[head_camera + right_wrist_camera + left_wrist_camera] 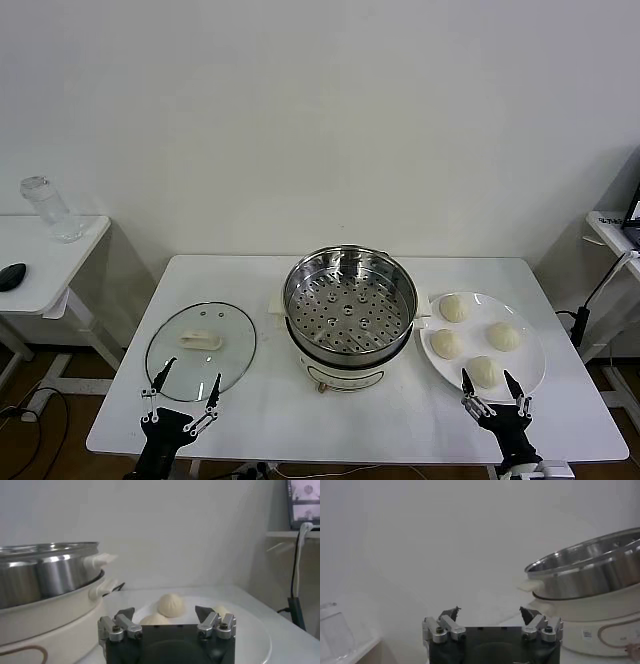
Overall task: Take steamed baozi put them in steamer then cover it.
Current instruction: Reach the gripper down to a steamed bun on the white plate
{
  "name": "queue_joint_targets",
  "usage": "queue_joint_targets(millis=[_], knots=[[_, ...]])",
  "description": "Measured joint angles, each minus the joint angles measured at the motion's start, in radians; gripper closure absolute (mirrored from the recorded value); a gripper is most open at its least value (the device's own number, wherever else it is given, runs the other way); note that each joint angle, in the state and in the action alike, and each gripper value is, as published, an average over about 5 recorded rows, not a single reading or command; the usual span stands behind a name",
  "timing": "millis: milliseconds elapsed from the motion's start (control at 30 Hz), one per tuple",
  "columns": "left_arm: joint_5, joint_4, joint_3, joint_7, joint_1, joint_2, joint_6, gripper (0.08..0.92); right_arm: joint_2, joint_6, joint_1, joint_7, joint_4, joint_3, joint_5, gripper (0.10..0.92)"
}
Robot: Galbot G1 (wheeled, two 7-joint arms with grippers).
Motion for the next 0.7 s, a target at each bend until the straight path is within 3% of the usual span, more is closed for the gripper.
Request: queue_joint_targets(millis=[333,700], knots=[[0.001,-0.019,0.002,-0.006,-0.014,0.000,-0.008,0.177,-0.077,-0.076,0.302,0.008,-0.120,-0.092,0.066,0.203],[0.001,-0.020,0.008,-0.009,-0.037,-0.002,-0.009,0.177,-0.168,-0.150,0.810,-0.096,-0.414,-0.367,0.201,0.203]])
